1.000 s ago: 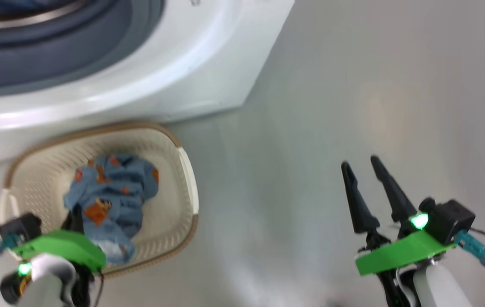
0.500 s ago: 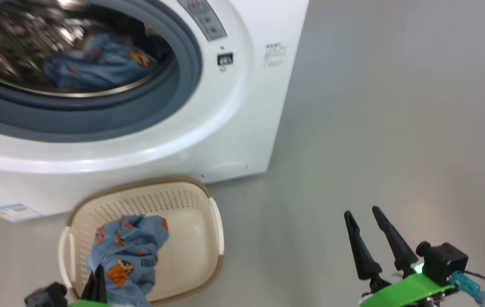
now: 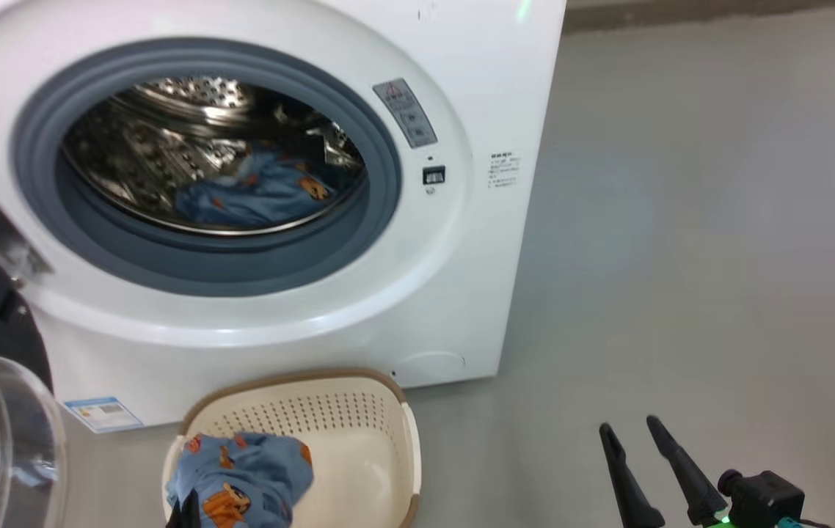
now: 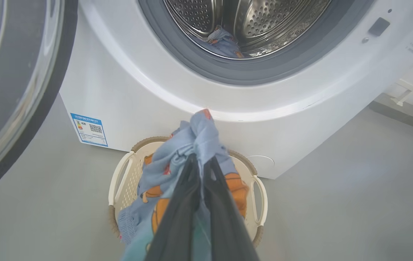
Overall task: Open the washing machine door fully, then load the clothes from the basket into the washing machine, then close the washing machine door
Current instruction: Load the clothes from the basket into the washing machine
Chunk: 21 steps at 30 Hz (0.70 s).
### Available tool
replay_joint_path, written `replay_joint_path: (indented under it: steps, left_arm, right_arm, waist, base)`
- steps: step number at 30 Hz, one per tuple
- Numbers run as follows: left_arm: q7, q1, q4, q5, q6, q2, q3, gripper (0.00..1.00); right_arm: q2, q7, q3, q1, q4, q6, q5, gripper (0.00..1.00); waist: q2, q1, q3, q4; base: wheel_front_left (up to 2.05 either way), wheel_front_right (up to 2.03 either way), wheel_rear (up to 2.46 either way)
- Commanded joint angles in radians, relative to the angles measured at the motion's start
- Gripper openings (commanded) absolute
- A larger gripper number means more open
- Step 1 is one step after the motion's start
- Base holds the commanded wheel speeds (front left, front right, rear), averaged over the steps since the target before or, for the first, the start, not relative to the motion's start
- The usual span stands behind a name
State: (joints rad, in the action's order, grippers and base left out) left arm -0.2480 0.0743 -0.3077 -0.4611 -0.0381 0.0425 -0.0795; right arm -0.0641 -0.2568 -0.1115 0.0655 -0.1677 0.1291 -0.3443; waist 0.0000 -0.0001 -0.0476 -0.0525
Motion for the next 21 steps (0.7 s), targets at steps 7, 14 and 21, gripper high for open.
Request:
replay_joint_path:
  steps: [7,14,21]
  left_arm:
    - [-0.014,0.060,0.150,0.049,0.039,0.008,0.035,0.00]
    - [-0.014,0.112,0.214,0.071,0.052,0.008,0.050,0.00]
    - [-0.014,0.139,0.265,0.087,0.056,0.008,0.052,0.00]
  right_arm:
    - [-0.020,-0.005,-0.014,0.022,0.025,0.002,0.016,1.00]
    - [-0.031,-0.005,0.000,0.043,0.026,0.002,0.016,1.00]
    - [-0.036,-0.005,-0.004,0.056,0.025,0.002,0.015,1.00]
  waist:
    - [0.0000,0.0001,0.084,0.028]
    - [0.0000,0.0001,0.122,0.026]
    - [0.0000,0.0001,0.145,0.027]
  base:
    - [0.00,0.00,0.00]
    - [0.00,0.00,0.00]
    - [0.00,0.00,0.00]
